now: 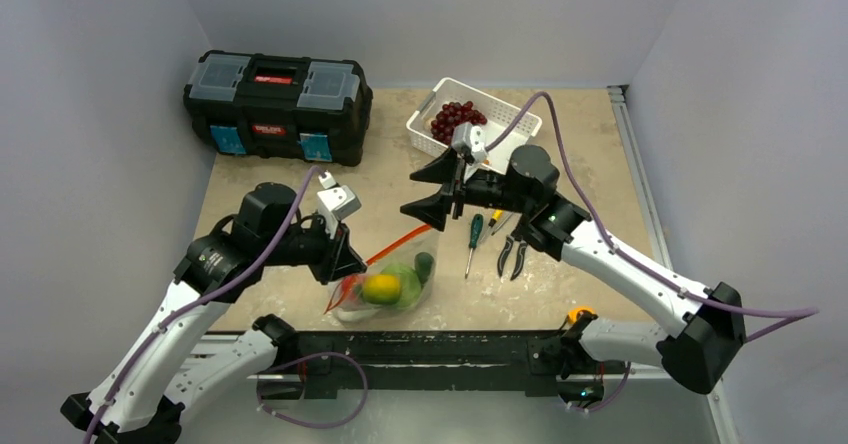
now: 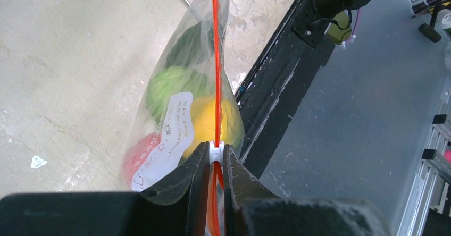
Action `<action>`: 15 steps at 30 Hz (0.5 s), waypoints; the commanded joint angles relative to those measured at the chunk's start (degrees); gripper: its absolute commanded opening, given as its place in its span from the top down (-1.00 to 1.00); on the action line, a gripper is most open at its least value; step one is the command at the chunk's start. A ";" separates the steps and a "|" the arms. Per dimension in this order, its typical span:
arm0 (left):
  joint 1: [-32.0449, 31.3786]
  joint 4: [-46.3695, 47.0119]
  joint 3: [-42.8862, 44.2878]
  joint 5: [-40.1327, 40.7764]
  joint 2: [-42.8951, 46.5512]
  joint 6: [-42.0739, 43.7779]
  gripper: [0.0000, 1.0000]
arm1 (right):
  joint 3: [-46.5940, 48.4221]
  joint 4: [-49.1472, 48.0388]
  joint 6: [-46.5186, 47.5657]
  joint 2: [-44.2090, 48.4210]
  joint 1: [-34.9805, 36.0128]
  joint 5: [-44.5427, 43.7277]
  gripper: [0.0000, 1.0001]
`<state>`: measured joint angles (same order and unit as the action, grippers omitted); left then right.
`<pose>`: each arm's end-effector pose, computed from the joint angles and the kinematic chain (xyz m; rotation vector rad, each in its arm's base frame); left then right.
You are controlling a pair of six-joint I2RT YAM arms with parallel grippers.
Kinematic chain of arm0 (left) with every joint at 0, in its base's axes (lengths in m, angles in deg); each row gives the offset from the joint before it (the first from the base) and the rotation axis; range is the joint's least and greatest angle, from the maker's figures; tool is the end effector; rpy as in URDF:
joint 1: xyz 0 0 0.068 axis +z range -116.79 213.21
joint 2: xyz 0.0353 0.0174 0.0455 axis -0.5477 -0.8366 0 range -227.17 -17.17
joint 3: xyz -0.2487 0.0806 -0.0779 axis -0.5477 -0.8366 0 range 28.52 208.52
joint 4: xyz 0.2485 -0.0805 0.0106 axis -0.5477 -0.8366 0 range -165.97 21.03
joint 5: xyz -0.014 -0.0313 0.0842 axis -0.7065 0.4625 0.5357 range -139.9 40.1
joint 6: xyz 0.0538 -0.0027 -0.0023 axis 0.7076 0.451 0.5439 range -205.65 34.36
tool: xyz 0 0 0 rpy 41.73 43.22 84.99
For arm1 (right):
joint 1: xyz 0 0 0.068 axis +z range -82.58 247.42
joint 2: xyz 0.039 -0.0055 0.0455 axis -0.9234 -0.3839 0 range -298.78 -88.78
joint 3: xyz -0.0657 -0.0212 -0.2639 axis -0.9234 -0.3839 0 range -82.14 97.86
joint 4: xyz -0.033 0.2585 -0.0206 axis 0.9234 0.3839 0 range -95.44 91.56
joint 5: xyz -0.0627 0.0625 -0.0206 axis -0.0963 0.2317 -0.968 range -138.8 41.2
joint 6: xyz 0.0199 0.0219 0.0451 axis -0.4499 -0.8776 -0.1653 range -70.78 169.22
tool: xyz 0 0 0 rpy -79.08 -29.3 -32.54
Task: Place the food in the zip-top bag and seal the zipper
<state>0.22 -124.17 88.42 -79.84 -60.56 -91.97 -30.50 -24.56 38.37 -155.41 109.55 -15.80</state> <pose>0.0976 -0.0845 0.3565 0.8156 2.1643 -0.9484 0.1881 0.1962 0.3578 -0.8938 1.3608 1.1548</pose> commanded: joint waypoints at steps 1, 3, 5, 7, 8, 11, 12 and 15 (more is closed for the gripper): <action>0.29 1.32 1.92 -2.05 -0.48 1.07 1.00 | 10.93 21.88 19.71 -3.72 2.60 10.42 -0.39; 0.28 1.90 1.74 -2.05 -0.57 0.89 1.00 | 11.37 22.09 22.68 -4.66 2.88 16.12 -0.41; 0.22 2.17 1.80 -2.12 -0.70 0.79 1.00 | 12.82 23.57 24.52 -5.79 3.69 17.62 -0.42; 0.23 2.18 1.96 -2.23 -0.89 0.94 1.00 | 15.90 28.23 28.04 -7.77 4.62 18.08 -0.41; 0.24 2.25 2.04 -2.19 -0.98 1.03 1.00 | 17.78 31.20 30.40 -8.94 4.94 18.46 -0.41; 0.28 2.43 2.60 -1.67 -1.08 1.22 1.00 | 20.72 34.36 32.96 -10.95 5.44 19.88 -0.39; 0.28 2.63 2.78 -1.52 -1.08 1.27 1.00 | 20.79 33.84 32.95 -11.11 5.73 19.73 -0.39; 0.24 3.24 3.25 -1.40 -1.08 1.45 1.00 | 21.58 34.15 32.99 -12.07 6.74 19.33 -0.33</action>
<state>0.22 -123.53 88.86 -80.93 -61.74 -91.89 -12.60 6.22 67.44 -167.82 115.21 0.87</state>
